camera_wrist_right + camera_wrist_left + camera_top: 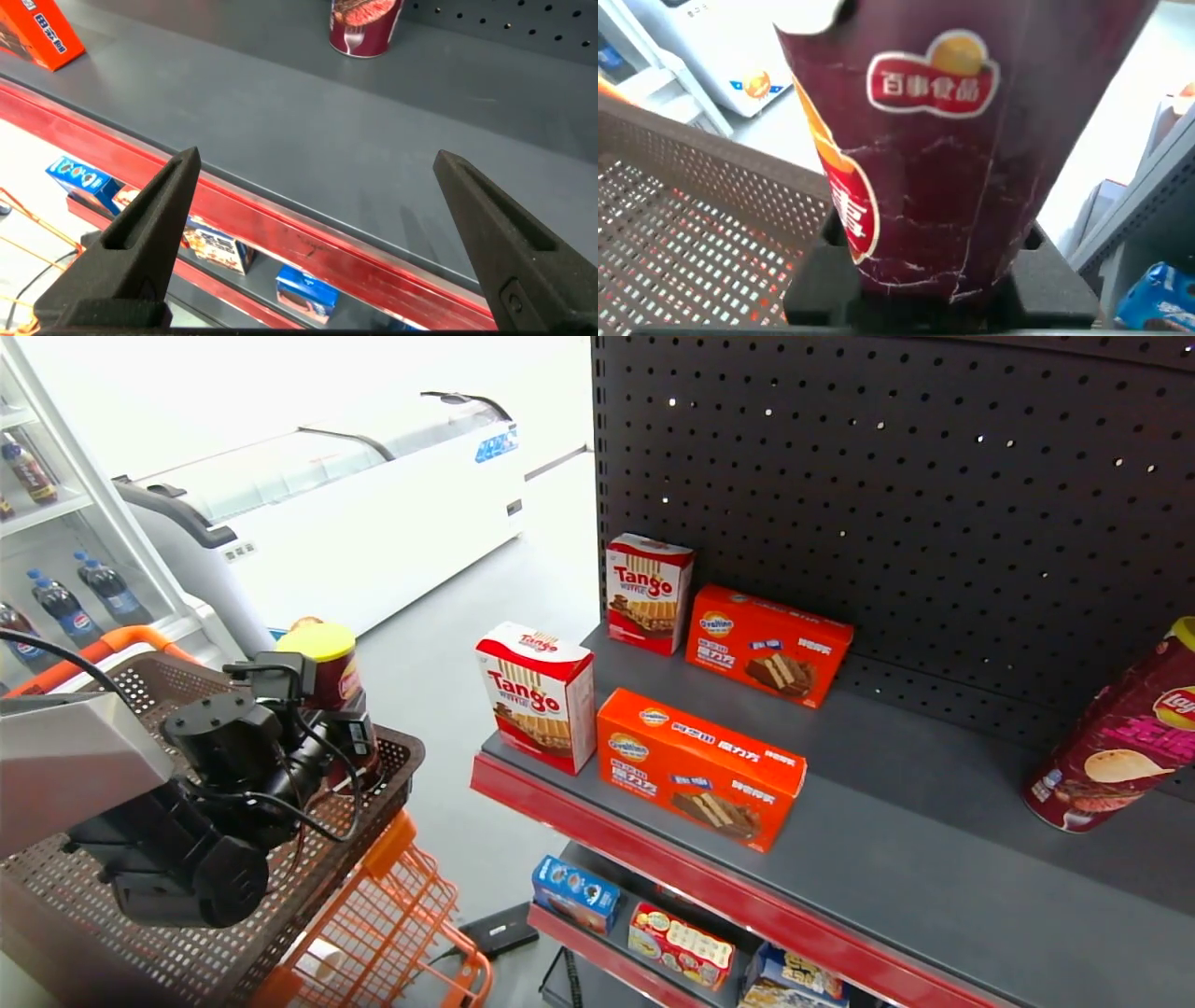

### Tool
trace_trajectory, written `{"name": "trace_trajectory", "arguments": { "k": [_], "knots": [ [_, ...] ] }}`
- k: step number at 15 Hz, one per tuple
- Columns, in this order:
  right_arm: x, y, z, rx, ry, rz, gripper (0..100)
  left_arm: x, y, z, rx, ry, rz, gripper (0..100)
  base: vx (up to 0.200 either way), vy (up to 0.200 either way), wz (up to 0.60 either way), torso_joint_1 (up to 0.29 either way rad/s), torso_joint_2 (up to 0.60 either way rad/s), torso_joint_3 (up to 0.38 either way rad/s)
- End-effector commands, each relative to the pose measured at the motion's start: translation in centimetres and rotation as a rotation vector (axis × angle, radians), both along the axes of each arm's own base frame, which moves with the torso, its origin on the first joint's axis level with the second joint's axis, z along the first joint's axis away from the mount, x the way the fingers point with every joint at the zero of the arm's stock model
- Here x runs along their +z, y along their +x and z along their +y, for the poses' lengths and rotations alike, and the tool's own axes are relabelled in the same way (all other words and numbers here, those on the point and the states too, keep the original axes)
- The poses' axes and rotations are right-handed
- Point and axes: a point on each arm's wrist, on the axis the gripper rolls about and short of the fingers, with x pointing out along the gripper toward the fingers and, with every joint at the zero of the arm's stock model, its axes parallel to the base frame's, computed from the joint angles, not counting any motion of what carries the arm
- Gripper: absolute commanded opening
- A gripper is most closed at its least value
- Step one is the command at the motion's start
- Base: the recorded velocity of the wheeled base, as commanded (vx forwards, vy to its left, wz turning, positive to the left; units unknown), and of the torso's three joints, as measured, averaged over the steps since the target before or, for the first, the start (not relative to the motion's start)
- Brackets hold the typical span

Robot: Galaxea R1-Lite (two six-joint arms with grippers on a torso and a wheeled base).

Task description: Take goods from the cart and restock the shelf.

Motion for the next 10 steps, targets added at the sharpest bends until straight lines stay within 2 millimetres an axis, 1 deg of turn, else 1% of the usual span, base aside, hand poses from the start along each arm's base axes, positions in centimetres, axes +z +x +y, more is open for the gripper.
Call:
{"name": "trace_trajectory", "arguments": {
  "k": [1,2,3,5,6,7,8,9,10],
  "knots": [
    [0.0,0.0,0.0,0.000,0.000,0.000,100,6.8,-2.8,-0.7,-0.025,0.003,-0.115,0,0.000,0.000,0.00,0.000,0.00,0.000],
    [0.0,0.0,0.0,0.000,0.000,0.000,100,8.5,-4.4,-0.8,-0.049,0.005,-0.117,0,0.000,0.000,0.00,0.000,0.00,0.000],
    [0.0,0.0,0.0,0.000,0.000,0.000,100,9.9,-5.6,-1.5,-0.087,0.001,-0.136,0,0.000,0.000,0.00,0.000,0.00,0.000],
    [0.0,0.0,0.0,0.000,0.000,0.000,100,11.3,-7.6,-2.4,-0.121,0.003,-0.165,0,0.000,0.000,0.00,0.000,0.00,0.000],
    [0.0,0.0,0.0,0.000,0.000,0.000,100,11.8,-8.3,-2.8,-0.139,0.005,-0.178,0,0.000,0.000,0.00,0.000,0.00,0.000],
    [0.0,0.0,0.0,0.000,0.000,0.000,100,12.5,-9.4,-3.8,-0.174,0.001,-0.181,0,0.000,0.000,0.00,0.000,0.00,0.000],
    [0.0,0.0,0.0,0.000,0.000,0.000,100,12.6,-10.1,-4.0,-0.185,0.006,-0.098,0,0.000,0.000,0.00,0.000,0.00,0.000],
    [0.0,0.0,0.0,0.000,0.000,-0.001,100,12.5,-11.2,-4.3,-0.216,0.004,-0.086,0,0.000,0.000,0.00,0.000,0.00,0.000],
    [0.0,0.0,0.0,0.000,0.000,0.000,100,11.8,-12.5,-5.0,-0.276,0.006,-0.056,0,0.000,0.000,0.00,0.000,0.00,0.000]
  ]
}}
